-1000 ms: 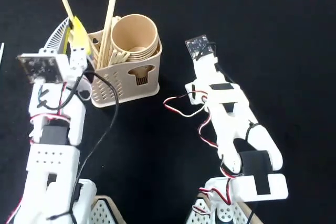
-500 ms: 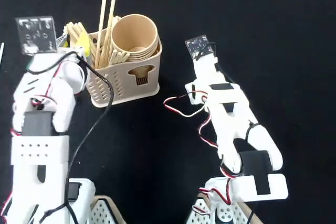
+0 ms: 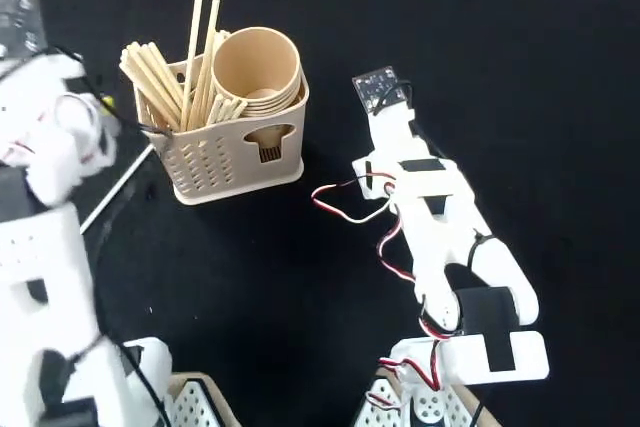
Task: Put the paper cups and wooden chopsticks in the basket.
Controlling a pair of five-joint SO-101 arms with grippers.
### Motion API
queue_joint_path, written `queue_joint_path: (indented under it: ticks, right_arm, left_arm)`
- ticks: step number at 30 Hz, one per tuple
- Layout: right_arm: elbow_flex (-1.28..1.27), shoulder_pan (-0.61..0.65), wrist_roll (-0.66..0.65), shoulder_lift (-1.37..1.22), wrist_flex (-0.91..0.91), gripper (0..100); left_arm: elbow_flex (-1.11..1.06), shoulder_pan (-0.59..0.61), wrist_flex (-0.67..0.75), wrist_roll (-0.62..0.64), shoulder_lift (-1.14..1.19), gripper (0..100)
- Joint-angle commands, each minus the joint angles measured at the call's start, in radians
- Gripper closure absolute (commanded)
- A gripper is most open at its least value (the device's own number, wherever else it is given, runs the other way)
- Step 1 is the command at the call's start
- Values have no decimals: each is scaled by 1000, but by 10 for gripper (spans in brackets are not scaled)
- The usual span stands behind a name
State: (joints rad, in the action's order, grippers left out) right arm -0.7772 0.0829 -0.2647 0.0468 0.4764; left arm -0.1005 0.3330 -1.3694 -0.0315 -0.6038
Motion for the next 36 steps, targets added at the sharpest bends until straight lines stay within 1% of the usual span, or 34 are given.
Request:
queue_joint_path:
  ticks: [1, 7, 11, 17, 19, 21, 24, 27, 30, 32, 36]
  right_arm:
    - [12, 12, -9, 4, -15, 987]
    - [12, 12, -9, 5, -15, 987]
    - [12, 12, -9, 5, -15, 987]
    - [12, 12, -9, 5, -15, 987]
    - [12, 12, -9, 5, -15, 987]
    - [12, 12, -9, 5, -15, 987]
    - [12, 12, -9, 5, -15, 987]
    - [10, 12, -9, 5, -14, 987]
    - [10, 12, -9, 5, -14, 987]
    - [10, 12, -9, 5, -14, 987]
    - [10, 12, -9, 5, -14, 987]
  left_arm:
    - [153, 139, -61, -71, 163, 870]
    - [277, 272, -54, -180, 427, 870]
    - [433, 334, -54, -207, 666, 870]
    - [791, 432, -78, -221, 1014, 870]
    - [944, 456, -104, -288, 1111, 870]
    - [1092, 461, -166, -344, 1204, 870]
    - [1283, 464, -233, -396, 1338, 870]
    - [1428, 469, -255, -443, 1465, 867]
    - [1504, 470, -258, -508, 1565, 866]
    - [1538, 483, -250, -528, 1613, 866]
    - [1524, 509, -187, -569, 1660, 866]
